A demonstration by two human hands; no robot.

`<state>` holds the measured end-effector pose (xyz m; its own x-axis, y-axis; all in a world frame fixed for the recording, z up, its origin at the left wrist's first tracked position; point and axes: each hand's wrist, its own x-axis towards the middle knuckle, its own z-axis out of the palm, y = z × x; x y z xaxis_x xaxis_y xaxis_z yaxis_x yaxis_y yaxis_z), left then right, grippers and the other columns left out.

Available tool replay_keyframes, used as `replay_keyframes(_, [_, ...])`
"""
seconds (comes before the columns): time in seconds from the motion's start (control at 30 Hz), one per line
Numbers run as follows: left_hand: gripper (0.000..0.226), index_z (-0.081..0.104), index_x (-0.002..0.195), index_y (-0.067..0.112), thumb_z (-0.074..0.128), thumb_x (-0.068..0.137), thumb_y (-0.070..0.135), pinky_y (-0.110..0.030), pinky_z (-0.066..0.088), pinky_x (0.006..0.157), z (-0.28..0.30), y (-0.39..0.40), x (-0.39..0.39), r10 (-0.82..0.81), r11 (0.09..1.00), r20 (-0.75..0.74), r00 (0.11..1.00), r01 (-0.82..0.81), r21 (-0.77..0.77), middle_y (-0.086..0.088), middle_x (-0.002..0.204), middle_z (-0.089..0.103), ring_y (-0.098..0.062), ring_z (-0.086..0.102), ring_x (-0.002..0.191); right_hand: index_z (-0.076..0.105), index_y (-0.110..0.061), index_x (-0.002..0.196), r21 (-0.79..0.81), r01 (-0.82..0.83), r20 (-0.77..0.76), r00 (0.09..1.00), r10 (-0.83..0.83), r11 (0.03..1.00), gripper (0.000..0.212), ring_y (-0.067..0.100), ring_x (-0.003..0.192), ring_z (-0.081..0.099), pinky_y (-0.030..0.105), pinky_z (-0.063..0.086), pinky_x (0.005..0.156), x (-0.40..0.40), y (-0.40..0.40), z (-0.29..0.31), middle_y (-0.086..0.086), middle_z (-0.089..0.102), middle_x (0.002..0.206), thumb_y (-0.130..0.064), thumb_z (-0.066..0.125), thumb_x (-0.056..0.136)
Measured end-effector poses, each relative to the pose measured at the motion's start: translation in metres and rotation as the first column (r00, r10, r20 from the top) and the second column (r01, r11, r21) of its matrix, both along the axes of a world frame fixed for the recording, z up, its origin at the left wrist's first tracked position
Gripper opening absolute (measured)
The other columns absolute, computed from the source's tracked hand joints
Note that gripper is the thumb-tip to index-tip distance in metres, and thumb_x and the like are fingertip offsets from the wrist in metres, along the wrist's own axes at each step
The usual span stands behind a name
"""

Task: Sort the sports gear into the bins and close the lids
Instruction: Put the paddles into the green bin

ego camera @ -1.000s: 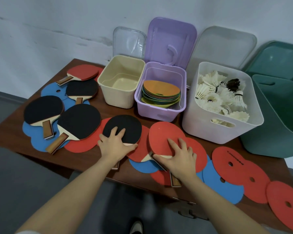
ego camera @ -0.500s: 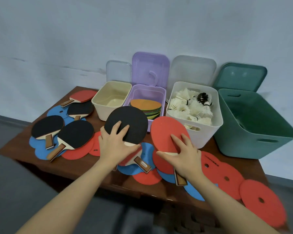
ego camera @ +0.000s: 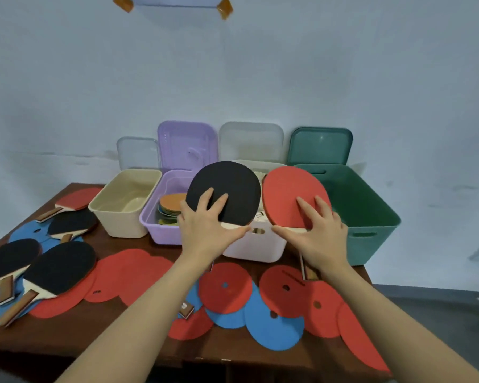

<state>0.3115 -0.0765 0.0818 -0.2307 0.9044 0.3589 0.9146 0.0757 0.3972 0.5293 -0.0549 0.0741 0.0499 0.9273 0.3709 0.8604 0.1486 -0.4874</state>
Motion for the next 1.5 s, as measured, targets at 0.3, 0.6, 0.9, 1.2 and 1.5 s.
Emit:
replay_keyframes(0.3, [0.084, 0.036, 0.138, 0.041, 0.051, 0.065, 0.08, -0.05, 0.03, 0.106, 0.017, 0.117, 0.05, -0.137, 0.989, -0.028, 0.99, 0.138, 0.055, 0.011, 0.151, 0.025, -0.035, 0.021, 0.132, 0.043, -0.041, 0.135, 0.058, 0.093, 0.048, 0.994, -0.096, 0.994, 0.093, 0.032, 0.13, 0.034, 0.048, 0.027, 0.104, 0.064, 0.099, 0.021, -0.002, 0.032, 0.15, -0.087, 0.054, 0.054])
replay_keyframes(0.6, [0.082, 0.037, 0.137, 0.042, 0.054, 0.066, 0.077, -0.046, 0.024, 0.106, 0.023, 0.21, 0.086, -0.227, 0.973, -0.024, 0.974, 0.225, -0.059, 0.012, 0.149, 0.026, -0.034, 0.02, 0.131, 0.04, -0.041, 0.136, -0.071, 0.183, 0.171, 0.971, -0.169, 0.981, 0.091, 0.033, 0.127, 0.036, 0.049, 0.027, 0.103, 0.124, 0.189, 0.01, 0.0, 0.032, 0.149, -0.087, 0.052, 0.058])
replay_keyframes(0.9, [0.083, 0.039, 0.135, 0.045, 0.057, 0.06, 0.078, -0.046, 0.025, 0.108, 0.013, 0.248, 0.141, -0.172, 0.973, 0.004, 0.985, 0.17, -0.154, 0.016, 0.148, 0.027, -0.034, 0.018, 0.131, 0.038, -0.042, 0.137, -0.313, 0.164, 0.359, 0.932, -0.044, 0.935, 0.093, 0.041, 0.126, 0.031, 0.05, 0.027, 0.104, 0.15, 0.245, -0.051, 0.002, 0.029, 0.148, -0.088, 0.049, 0.056])
replay_keyframes(1.2, [0.084, 0.039, 0.136, 0.044, 0.058, 0.061, 0.077, -0.048, 0.024, 0.108, 0.006, 0.259, 0.179, -0.057, 0.975, -0.015, 0.998, 0.053, -0.214, 0.014, 0.149, 0.026, -0.035, 0.017, 0.133, 0.029, -0.036, 0.142, -0.504, 0.067, 0.287, 0.953, 0.093, 0.861, 0.086, 0.04, 0.137, 0.015, 0.052, 0.017, 0.108, 0.161, 0.276, -0.091, 0.007, 0.013, 0.155, -0.079, 0.049, 0.07])
replay_keyframes(1.5, [0.086, 0.041, 0.135, 0.041, 0.06, 0.059, 0.078, -0.047, 0.025, 0.108, -0.005, 0.265, 0.25, -0.14, 0.967, 0.035, 0.99, 0.144, -0.209, 0.013, 0.148, 0.029, -0.034, 0.021, 0.132, 0.043, -0.033, 0.137, -0.023, -0.195, -0.124, 0.974, 0.191, 0.981, 0.045, 0.012, 0.128, 0.039, 0.027, 0.016, 0.096, 0.208, 0.268, -0.034, -0.008, 0.049, 0.136, -0.045, 0.037, 0.094])
